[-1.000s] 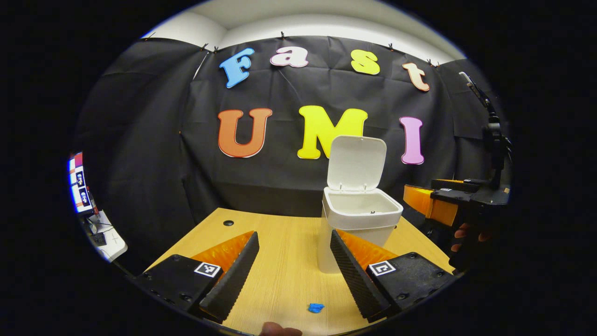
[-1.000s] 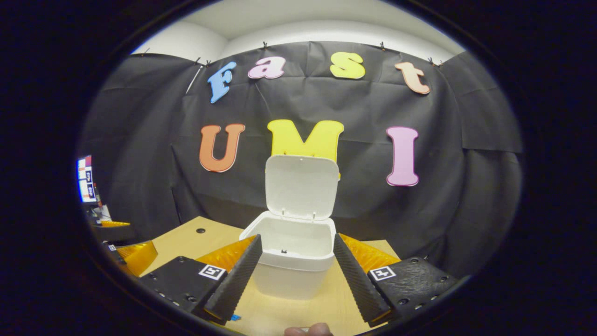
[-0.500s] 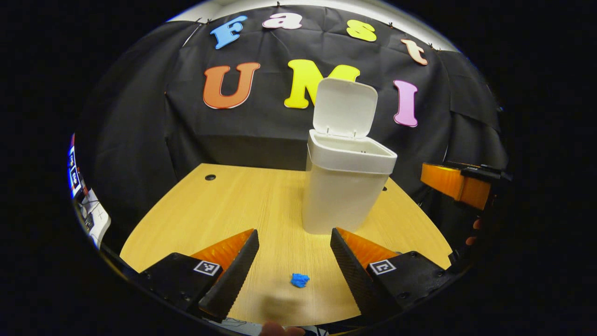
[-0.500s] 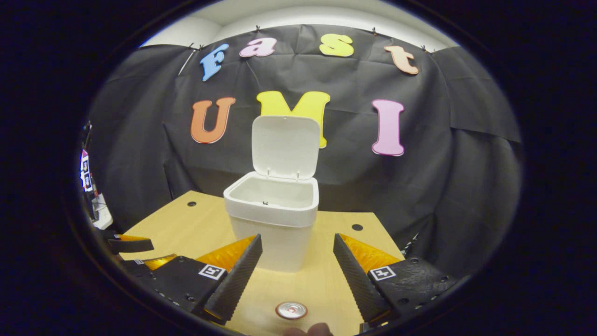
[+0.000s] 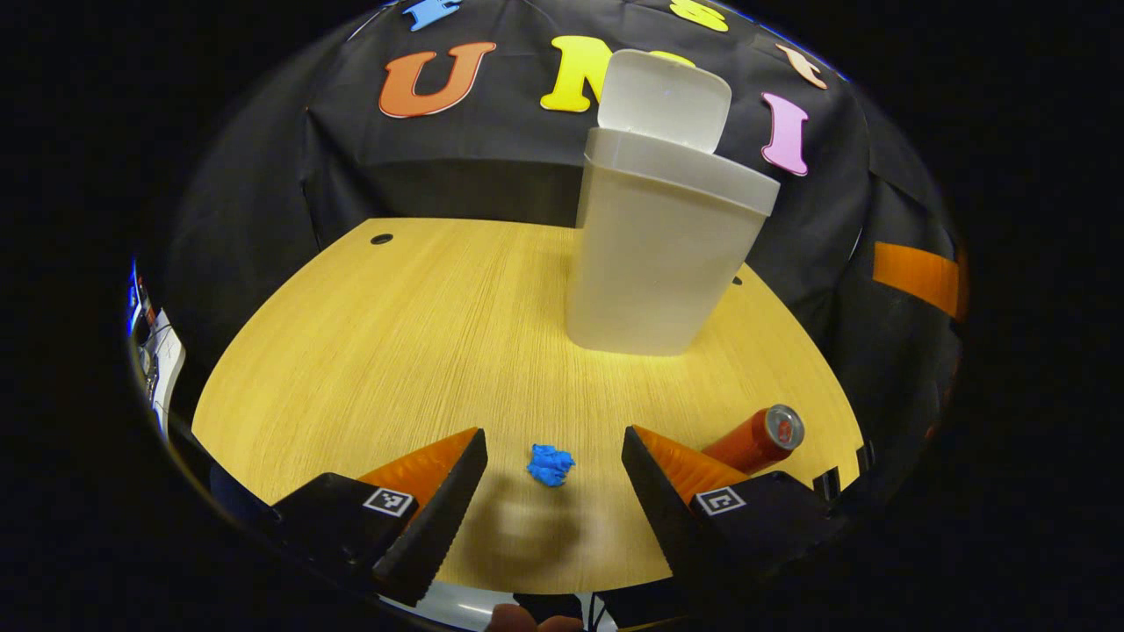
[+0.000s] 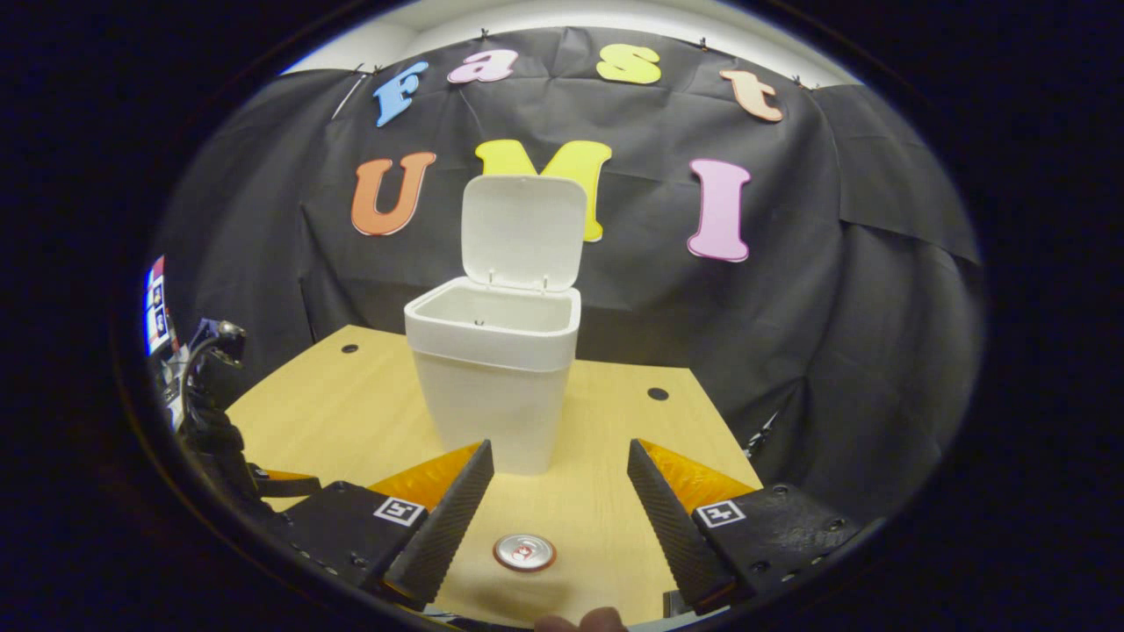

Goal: Press the lid of the desktop garbage bin to open it, pick up the crumpled paper on the desktop and throw it into the bin, then pick up the pop can on the desktop and drop it into the bin, and finally close the garbage bin lid.

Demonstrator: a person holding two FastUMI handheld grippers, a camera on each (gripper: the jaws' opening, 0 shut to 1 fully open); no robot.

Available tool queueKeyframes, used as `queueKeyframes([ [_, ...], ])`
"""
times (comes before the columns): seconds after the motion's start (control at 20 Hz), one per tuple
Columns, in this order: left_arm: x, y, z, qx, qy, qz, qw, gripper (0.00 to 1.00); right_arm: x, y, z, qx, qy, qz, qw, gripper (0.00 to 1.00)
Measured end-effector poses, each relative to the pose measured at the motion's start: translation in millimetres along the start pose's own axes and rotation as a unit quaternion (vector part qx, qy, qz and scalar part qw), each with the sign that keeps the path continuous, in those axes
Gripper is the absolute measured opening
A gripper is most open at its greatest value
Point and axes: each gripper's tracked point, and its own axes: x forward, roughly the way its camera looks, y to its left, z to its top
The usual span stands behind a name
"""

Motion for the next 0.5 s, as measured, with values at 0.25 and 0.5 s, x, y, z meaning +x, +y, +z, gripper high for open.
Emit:
queueKeyframes([
  [0.25, 41, 6, -37, 0.002, 0.045, 0.005, 0.999, 1.00, -6, -11, -29, 0.003, 0.030, -0.013, 0.999, 0.96],
  [0.5, 56, 5, -53, 0.034, 0.079, 0.004, 0.996, 0.96, -11, -21, -52, 0.009, 0.055, -0.027, 0.998, 0.99],
])
